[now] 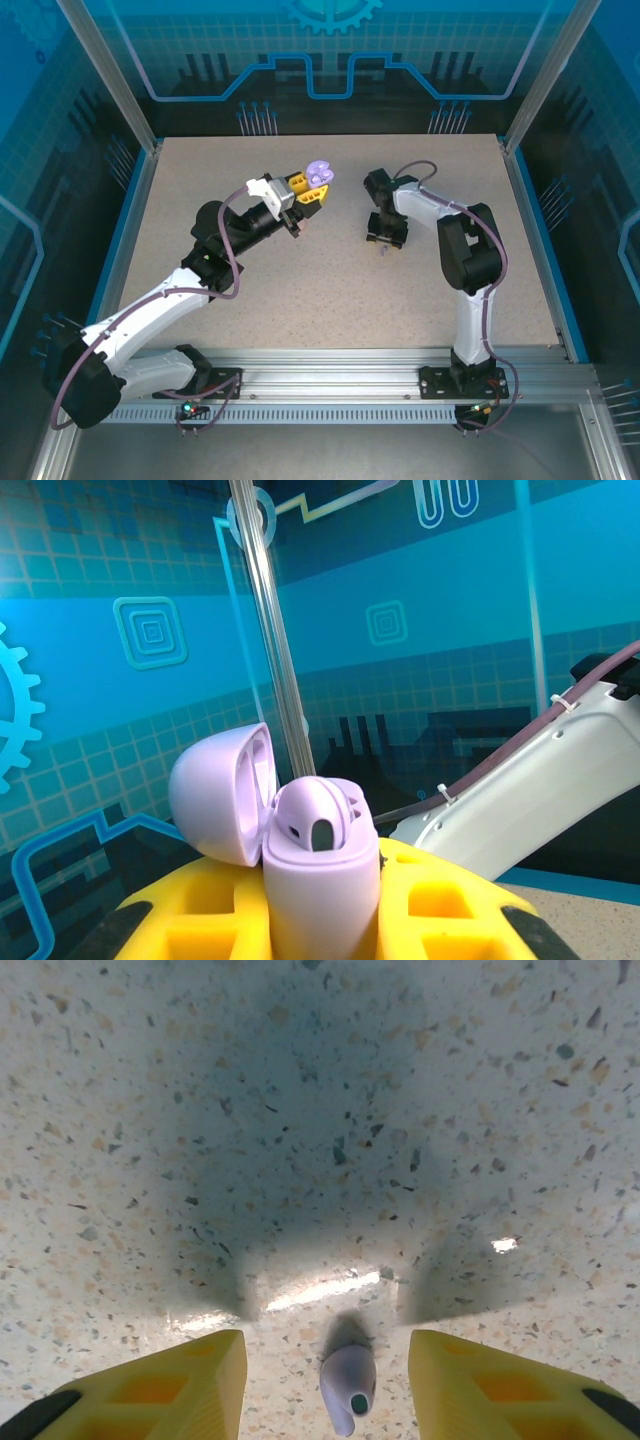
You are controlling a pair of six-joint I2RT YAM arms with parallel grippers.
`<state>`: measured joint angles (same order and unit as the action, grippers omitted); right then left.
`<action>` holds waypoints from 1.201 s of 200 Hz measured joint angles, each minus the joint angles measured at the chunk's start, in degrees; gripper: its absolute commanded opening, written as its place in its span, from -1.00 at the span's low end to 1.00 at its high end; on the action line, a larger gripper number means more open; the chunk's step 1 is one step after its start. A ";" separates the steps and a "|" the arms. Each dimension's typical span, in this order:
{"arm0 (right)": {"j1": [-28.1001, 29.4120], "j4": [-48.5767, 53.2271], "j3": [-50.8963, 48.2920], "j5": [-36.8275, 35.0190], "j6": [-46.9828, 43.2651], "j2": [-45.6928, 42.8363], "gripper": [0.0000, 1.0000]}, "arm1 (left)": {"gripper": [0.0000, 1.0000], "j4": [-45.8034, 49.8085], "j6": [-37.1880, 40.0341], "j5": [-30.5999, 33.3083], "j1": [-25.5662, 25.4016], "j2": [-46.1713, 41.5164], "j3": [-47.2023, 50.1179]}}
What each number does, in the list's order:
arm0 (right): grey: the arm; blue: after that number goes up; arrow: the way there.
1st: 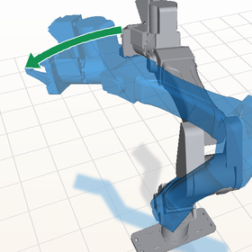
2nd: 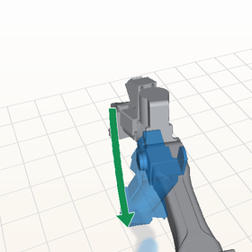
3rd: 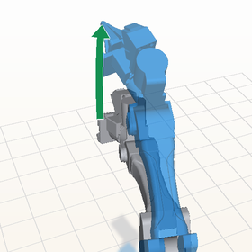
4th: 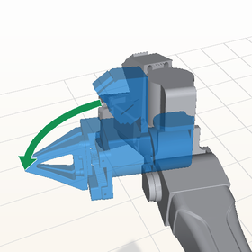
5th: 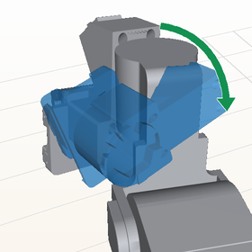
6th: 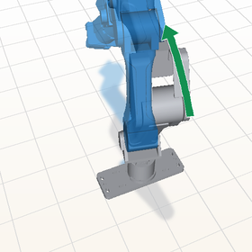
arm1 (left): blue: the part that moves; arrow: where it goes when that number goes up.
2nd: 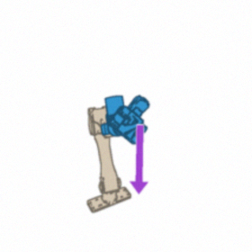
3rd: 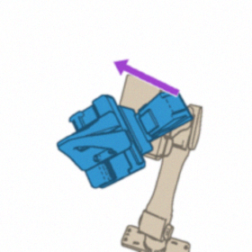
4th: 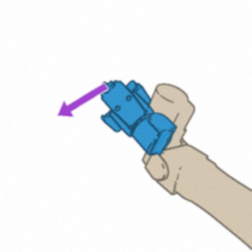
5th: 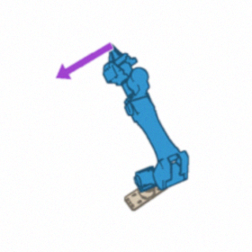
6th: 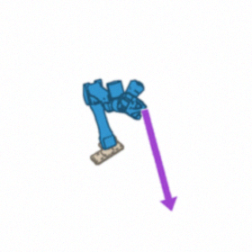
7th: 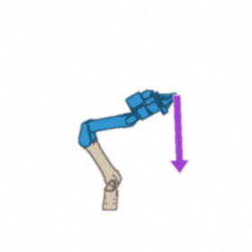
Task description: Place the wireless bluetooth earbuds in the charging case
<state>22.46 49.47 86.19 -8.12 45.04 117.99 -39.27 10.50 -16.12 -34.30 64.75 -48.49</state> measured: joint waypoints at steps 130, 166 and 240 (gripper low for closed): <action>0.42 -0.07 -1.09 -0.04 -0.46 0.00 -0.32 | -1.00 0.00 0.00 0.02 0.00 0.00 0.00; 0.42 -0.55 -1.49 -0.26 -0.70 0.00 -0.40 | -1.00 0.00 0.00 0.02 0.00 0.00 0.00; 0.48 -2.43 -2.69 0.35 -1.55 -0.52 -0.61 | -1.00 0.00 -0.02 0.00 0.00 0.00 0.00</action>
<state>22.94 47.05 83.50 -7.77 43.48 117.47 -39.27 10.48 -16.12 -34.30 64.75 -48.49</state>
